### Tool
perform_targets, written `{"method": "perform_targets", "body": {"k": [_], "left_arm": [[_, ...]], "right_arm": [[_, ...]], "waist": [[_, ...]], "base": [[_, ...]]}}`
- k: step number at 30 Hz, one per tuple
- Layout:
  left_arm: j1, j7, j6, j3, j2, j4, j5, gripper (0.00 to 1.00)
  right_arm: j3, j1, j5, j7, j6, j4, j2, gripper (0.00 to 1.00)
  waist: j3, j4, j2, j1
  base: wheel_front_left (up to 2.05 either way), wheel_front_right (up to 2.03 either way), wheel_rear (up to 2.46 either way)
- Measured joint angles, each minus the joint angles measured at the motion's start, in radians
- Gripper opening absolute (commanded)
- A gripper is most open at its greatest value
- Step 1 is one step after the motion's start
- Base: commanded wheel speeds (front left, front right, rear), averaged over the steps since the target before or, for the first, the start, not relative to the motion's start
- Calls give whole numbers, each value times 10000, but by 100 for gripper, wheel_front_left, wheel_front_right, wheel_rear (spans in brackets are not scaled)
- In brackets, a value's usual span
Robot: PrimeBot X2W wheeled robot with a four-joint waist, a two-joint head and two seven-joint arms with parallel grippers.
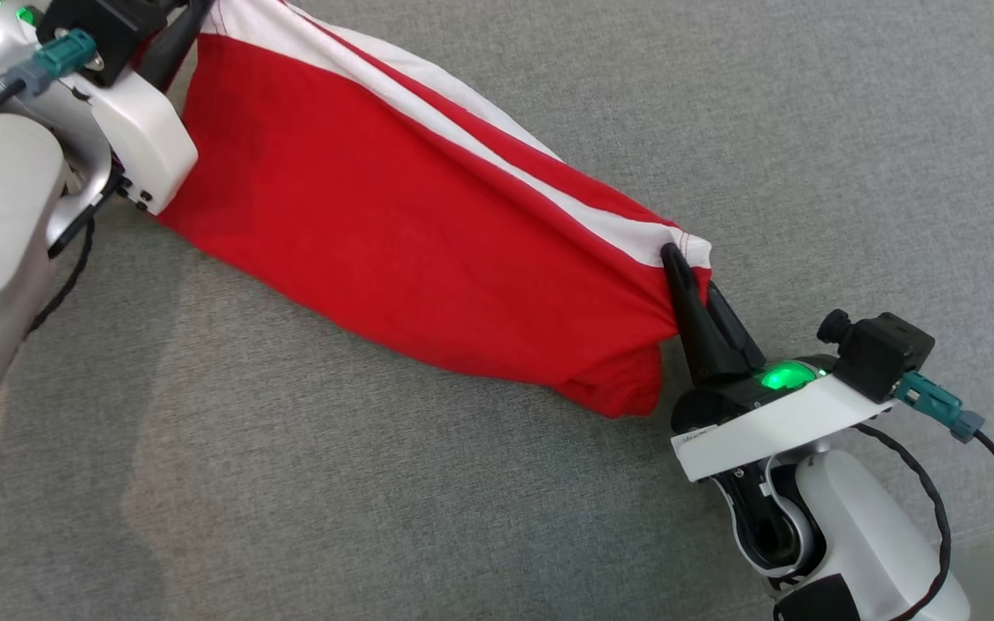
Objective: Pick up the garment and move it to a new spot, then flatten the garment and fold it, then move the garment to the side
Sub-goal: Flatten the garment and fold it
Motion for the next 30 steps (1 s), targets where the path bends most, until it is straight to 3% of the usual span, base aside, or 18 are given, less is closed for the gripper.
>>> {"method": "perform_targets", "body": {"k": [12, 13, 14, 15, 16, 17, 22, 30], "left_arm": [[-515, -2, -4, -401, -117, 792, -445, 0], [-461, 0, -4, -385, -163, 947, -500, 0], [-461, 0, -4, -385, -163, 947, -500, 0], [-382, 0, -4, -374, -203, 1060, -545, 26], [-299, 0, -6, -324, -255, 1191, -545, 80], [-238, 0, -6, -224, -301, 1246, -575, 100], [152, 0, 194, 353, -679, 1306, -614, 100], [1639, 0, 905, 1607, -1327, 1475, -817, 100]], "right_arm": [[130, -7, 63, 0, 0, -351, 6, 0], [140, -7, 63, 0, 0, -364, 6, 7], [140, -7, 63, 0, 0, -364, 6, 36], [150, -7, 65, 0, 0, -362, 8, 88], [138, -7, 71, 0, 0, -362, 8, 100], [107, -7, 65, 0, 0, -368, 8, 100], [-686, 15, -485, 0, 0, -564, 8, 100], [-2082, 744, -1730, 0, 0, -690, -6, 100]], "waist": [[482, -487, 0, 0], [499, -501, 0, 0], [499, -501, 0, 0], [509, -508, 0, 0], [515, -505, 0, 0], [516, -492, 0, -1], [447, -319, 0, 0], [-101, 36, 0, 0]], "base": [[0, 0, 0], [0, 0, 0], [0, 0, 0], [0, 0, 0], [0, 0, 0], [0, 0, 0], [0, 0, 0], [0, 0, 0]]}}
